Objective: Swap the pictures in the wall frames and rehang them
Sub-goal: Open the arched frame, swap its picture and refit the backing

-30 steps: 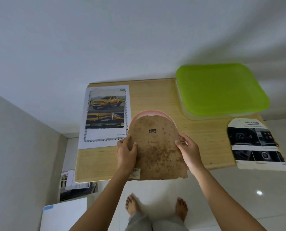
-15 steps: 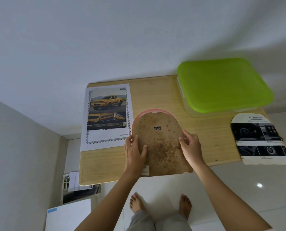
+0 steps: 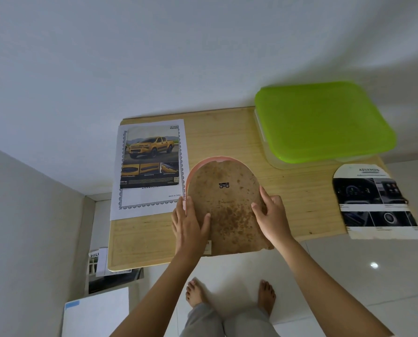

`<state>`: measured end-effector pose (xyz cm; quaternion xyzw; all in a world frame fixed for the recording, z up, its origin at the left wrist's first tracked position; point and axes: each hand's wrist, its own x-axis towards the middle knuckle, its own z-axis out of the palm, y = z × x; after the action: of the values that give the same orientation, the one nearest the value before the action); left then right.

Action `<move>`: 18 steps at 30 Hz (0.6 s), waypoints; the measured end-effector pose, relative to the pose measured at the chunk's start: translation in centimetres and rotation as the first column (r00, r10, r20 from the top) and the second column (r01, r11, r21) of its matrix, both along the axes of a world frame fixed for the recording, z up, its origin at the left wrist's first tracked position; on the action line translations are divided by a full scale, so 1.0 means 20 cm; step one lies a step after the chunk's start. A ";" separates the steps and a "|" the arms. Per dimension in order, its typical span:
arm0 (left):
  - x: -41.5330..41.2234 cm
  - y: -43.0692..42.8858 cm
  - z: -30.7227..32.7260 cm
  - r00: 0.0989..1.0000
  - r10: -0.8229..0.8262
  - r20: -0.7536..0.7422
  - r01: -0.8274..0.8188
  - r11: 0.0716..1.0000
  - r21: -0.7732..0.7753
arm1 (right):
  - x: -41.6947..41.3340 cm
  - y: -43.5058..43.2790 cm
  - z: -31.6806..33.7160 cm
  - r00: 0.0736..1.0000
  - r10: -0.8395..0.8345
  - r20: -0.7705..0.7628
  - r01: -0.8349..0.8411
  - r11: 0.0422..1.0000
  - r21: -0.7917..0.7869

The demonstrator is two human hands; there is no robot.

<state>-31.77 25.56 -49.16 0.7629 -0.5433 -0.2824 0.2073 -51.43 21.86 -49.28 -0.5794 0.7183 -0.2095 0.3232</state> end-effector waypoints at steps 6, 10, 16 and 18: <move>0.04 -0.02 -0.01 0.994 -0.010 -0.111 0.008 1.000 -0.023 | 0.00 0.00 0.03 0.982 0.106 -0.159 -0.099 0.994 0.049; 0.04 -0.04 -0.01 0.996 0.011 -0.085 -0.011 1.000 0.001 | -0.01 -0.04 0.04 0.955 0.171 -0.243 -0.148 0.983 0.110; 0.02 -0.06 -0.02 0.998 0.018 -0.052 -0.018 1.000 -0.004 | 0.00 -0.09 0.05 0.909 0.247 -0.337 -0.189 0.962 0.195; 0.02 -0.06 -0.02 0.999 0.016 -0.043 -0.017 1.000 -0.007 | 0.00 -0.11 0.05 0.900 0.258 -0.352 -0.193 0.959 0.209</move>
<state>-31.42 24.38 -49.62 0.7604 -0.5334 -0.2950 0.2241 -51.41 19.74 -48.26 -0.6584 0.7099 0.0058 0.2500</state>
